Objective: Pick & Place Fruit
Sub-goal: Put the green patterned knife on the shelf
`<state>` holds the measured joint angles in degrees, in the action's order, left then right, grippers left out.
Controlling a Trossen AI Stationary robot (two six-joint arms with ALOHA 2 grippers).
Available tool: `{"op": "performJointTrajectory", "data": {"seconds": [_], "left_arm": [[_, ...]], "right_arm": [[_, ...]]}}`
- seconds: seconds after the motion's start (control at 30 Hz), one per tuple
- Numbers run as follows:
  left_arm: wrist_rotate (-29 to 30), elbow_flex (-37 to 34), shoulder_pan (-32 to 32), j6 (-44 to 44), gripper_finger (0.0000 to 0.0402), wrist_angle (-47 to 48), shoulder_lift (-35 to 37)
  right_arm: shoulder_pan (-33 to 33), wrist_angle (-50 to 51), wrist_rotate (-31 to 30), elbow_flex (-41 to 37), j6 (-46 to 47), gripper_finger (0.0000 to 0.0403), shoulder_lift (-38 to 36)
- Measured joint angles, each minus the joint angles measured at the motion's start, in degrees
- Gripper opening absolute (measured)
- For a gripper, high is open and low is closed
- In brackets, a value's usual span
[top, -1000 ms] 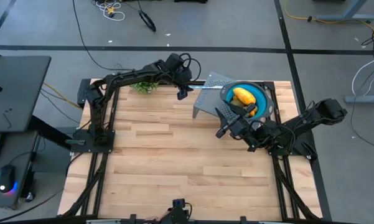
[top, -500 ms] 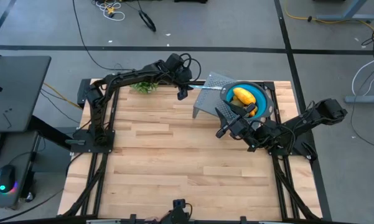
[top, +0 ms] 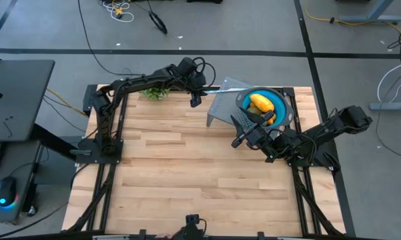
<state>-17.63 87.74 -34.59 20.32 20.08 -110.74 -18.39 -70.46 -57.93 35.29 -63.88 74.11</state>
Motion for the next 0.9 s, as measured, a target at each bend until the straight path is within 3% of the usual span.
{"op": "performJointTrajectory", "data": {"seconds": [0.13, 0.73, 0.9], "left_arm": [[0.3, 0.0, 0.8, -0.4, 0.0093, 0.1, 0.6], [7.0, 3.9, 4.7, -9.2, 0.0009, 5.0, 2.0], [7.0, 3.9, 4.6, -11.4, 0.0013, 4.8, 2.0]], "right_arm": [[0.0, 0.0, 0.0, 0.0, 0.0, 0.0212, 0.0], [0.0, 0.0, -0.3, 0.0, -0.4, 0.0212, 0.0], [0.0, 0.0, -0.3, 0.0, -0.4, 0.0212, 0.0]]}}
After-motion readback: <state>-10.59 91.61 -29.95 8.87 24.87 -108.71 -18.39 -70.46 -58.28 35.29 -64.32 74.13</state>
